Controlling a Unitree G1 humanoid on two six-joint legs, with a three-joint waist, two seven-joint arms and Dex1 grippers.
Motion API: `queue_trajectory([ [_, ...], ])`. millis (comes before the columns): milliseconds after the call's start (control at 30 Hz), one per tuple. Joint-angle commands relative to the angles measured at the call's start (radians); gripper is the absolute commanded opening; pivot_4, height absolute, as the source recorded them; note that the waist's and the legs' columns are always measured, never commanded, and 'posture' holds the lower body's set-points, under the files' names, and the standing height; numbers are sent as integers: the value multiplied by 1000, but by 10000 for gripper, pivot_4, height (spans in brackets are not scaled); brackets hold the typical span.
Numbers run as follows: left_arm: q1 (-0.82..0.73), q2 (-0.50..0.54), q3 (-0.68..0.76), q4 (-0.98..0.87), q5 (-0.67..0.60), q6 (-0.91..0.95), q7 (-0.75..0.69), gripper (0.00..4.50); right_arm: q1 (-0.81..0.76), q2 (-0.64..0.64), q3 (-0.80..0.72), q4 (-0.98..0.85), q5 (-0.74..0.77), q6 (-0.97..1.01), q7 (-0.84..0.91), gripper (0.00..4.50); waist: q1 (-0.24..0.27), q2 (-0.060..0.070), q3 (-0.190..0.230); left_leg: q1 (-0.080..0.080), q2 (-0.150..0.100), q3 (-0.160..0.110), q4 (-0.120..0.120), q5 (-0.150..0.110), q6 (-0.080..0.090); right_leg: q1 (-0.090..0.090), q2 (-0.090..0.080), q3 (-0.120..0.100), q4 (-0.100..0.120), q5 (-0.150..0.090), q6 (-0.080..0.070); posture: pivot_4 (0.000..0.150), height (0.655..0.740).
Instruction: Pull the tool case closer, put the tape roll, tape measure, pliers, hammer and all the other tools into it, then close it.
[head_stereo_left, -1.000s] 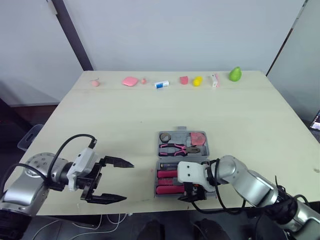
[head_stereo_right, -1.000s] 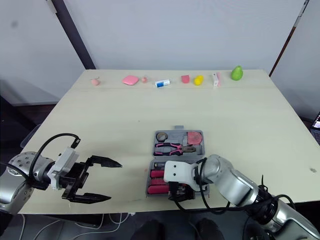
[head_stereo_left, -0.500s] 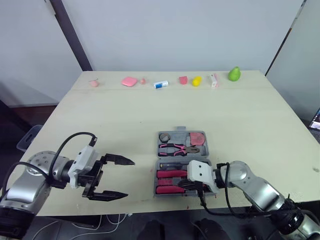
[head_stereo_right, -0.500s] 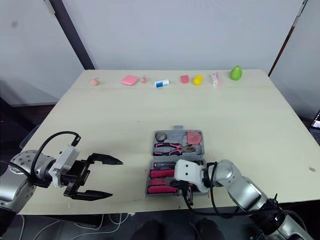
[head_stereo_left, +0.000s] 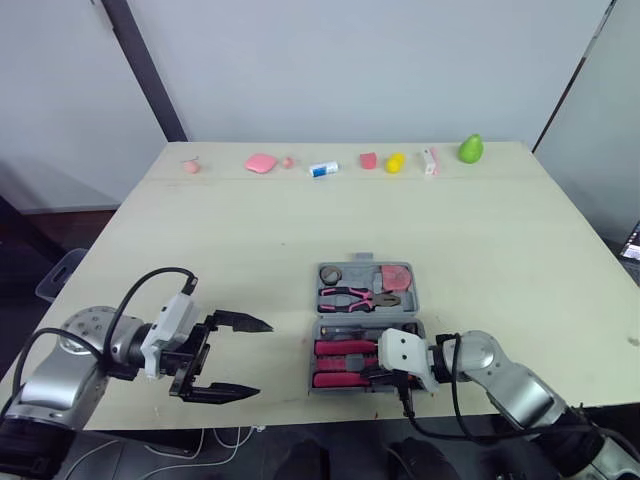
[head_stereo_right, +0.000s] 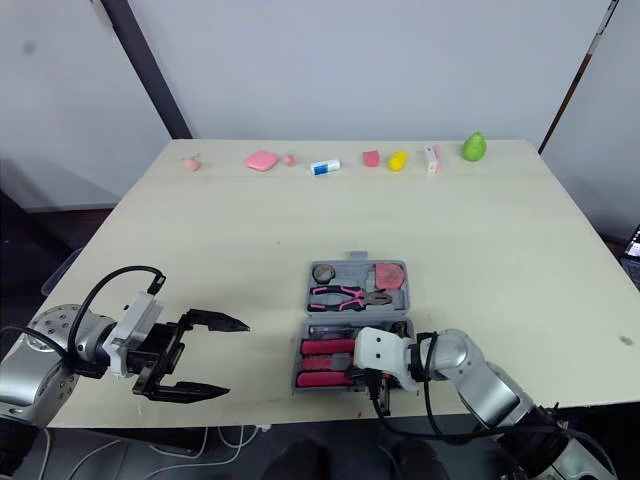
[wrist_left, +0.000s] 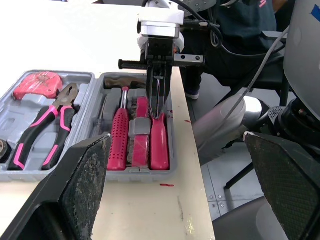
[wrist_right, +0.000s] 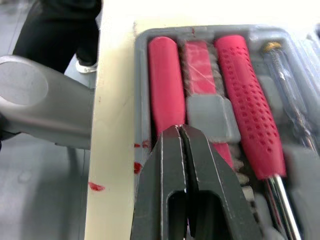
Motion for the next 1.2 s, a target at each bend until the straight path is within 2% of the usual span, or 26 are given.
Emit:
queue_trajectory([
  [33, -3, -32, 65, -29, -30, 54, 37, 45000, 33, 34, -117, -67, 109, -99, -3, 251, -1, 0, 0, 0, 0, 0, 0, 0, 0, 0, 0, 0, 0, 0, 0, 1500, 7400],
  [233, 14, -122, 165, -3, -45, 145, 232, 45000, 189, 13, -356, -106, 216, -101, -83, 251, 1, 0, 0, 0, 0, -1, 0, 0, 0, 0, 0, 0, 0, 0, 0, 1500, 7400],
  [367, 64, -168, 214, 25, -16, 141, 274, 45000, 283, -16, -496, -100, 277, -93, -102, 251, -2, -1, -1, 1, 0, -1, 0, 0, 0, 1, -1, 0, 0, 0, 0, 1500, 7400],
  [400, 73, -178, 225, 34, -12, 140, 286, 45000, 305, -20, -528, -93, 288, -105, -103, 5328, -3, -1, -1, 1, -1, -1, 0, 0, 0, 1, -1, 0, 0, 0, 0, 1500, 7400],
  [467, 87, -199, 249, 55, -4, 138, 313, 45000, 351, -27, -588, -83, 313, -123, -99, 11211, -2, -1, -1, 2, 0, 0, 0, 0, 0, 1, 0, 0, 0, 0, 0, 1500, 7400],
  [533, 103, -217, 275, 78, 3, 135, 334, 45000, 398, -28, -648, -69, 336, -149, -94, 21113, -1, -1, -1, 2, 0, -1, 0, 0, 0, 1, 0, 0, 0, 0, 0, 1500, 7400],
  [567, 119, -222, 287, 99, 12, 130, 338, 45000, 426, -27, -681, -64, 344, -166, -94, 23600, -1, -1, -1, 2, 0, -1, 0, 0, 0, 2, 0, 0, 0, 0, 0, 1500, 7400],
  [667, 158, -237, 321, 166, 54, 84, 355, 45000, 512, -24, -762, -44, 373, -209, -82, 38592, -1, -1, -1, 2, 0, 0, 0, 0, 0, 2, 0, 1, 0, 0, 0, 1500, 7400],
  [733, 174, -244, 340, 221, 90, 36, 359, 45000, 563, -23, -804, -28, 376, -244, -75, 44470, -1, -1, -1, 2, 0, 0, 0, 0, 0, 2, -1, 1, 0, 0, 0, 1500, 7400],
  [1000, 178, -267, 378, 310, 121, -27, 354, 45000, 705, -35, -895, 13, 381, -279, -62, 44470, 1, -3, -3, 4, 1, 0, 0, 0, 0, 4, -2, 1, 0, -2, -3, 1500, 7400],
  [1200, 69, -250, 300, 367, 199, -61, 314, 45000, 585, -71, -841, 75, 350, -251, -57, 44470, -3, -3, -4, 6, 0, 0, 0, 0, 0, 4, -2, 2, 0, -2, -3, 1500, 7400],
])
